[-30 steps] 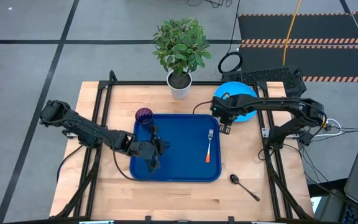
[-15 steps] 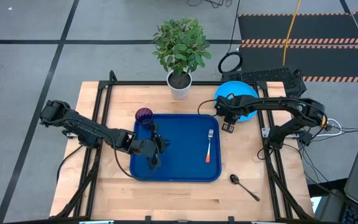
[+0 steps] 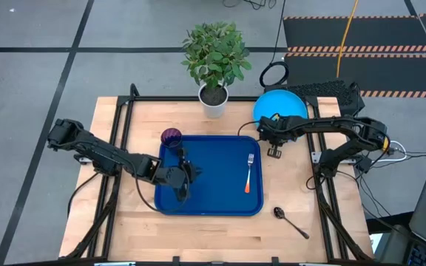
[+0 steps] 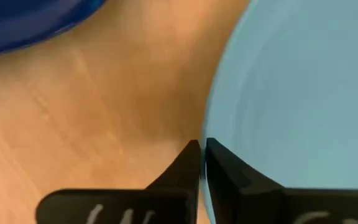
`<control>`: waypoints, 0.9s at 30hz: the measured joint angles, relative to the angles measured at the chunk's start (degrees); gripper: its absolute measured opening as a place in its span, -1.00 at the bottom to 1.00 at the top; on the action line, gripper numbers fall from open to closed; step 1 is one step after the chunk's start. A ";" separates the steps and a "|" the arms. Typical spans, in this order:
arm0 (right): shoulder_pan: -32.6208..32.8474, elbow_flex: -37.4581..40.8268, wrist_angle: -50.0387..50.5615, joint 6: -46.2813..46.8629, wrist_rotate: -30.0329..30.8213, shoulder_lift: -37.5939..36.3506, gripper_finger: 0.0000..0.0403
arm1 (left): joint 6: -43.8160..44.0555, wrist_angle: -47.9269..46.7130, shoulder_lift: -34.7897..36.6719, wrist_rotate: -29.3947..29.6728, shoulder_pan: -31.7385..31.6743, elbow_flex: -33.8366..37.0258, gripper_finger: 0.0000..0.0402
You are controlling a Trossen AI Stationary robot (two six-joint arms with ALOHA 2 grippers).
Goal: Pick and place plate/cup/fork/spoon on tray
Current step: Put the light blue plate on the blue tray to the left of the orange fork
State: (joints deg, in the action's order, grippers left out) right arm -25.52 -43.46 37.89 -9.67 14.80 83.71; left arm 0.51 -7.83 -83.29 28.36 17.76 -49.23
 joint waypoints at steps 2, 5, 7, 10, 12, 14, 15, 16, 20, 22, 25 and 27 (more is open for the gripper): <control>0.48 0.05 0.38 -0.11 1.51 -0.58 -0.99 | 0.03 0.00 0.00 0.02 0.00 0.00 -0.75; 1.44 -0.03 0.37 -1.03 3.36 -1.77 -0.99 | 0.03 0.01 0.00 0.02 0.00 0.00 -0.75; 2.08 -0.62 0.44 -1.42 4.27 -3.21 -0.99 | 0.03 0.03 0.00 0.02 0.02 0.00 -0.75; 3.38 -1.88 1.47 -1.04 5.67 -5.90 -1.00 | 0.01 0.14 -0.01 0.04 0.00 0.00 -0.75; 4.59 -3.17 2.84 -0.04 5.99 -8.12 -1.00 | 0.01 0.20 -0.01 0.04 0.00 0.00 -0.75; 5.94 -4.36 4.30 1.63 5.95 -10.36 -1.00 | -0.08 0.19 -0.02 0.04 0.00 0.00 -0.75; 6.86 -5.13 5.02 2.57 5.95 -11.35 -1.00 | -0.08 0.19 -0.02 0.07 0.00 0.00 -0.75; 7.92 -6.00 5.74 3.36 5.99 -12.14 -1.00 | -0.08 0.15 -0.02 0.07 0.00 0.00 -0.75; 13.93 -8.79 8.99 5.08 5.95 -14.39 -1.00 | -0.23 0.17 -0.02 0.15 0.00 0.00 -0.75; 18.17 -10.07 10.42 4.00 5.94 -14.73 -1.00 | -0.23 0.15 -0.02 0.24 0.00 0.00 -0.75; 25.52 -11.64 11.93 0.69 5.93 -13.71 -1.00 | 0.60 0.17 -0.02 0.25 0.00 0.00 -0.75; 30.09 -12.29 12.19 -0.38 5.85 -12.39 -1.00 | 1.43 0.25 -0.02 0.25 0.00 0.00 -0.75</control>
State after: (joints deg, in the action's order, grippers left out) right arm 4.56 -55.76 50.08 -10.05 20.66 71.32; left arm 1.94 -7.58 -83.31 28.61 17.76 -49.23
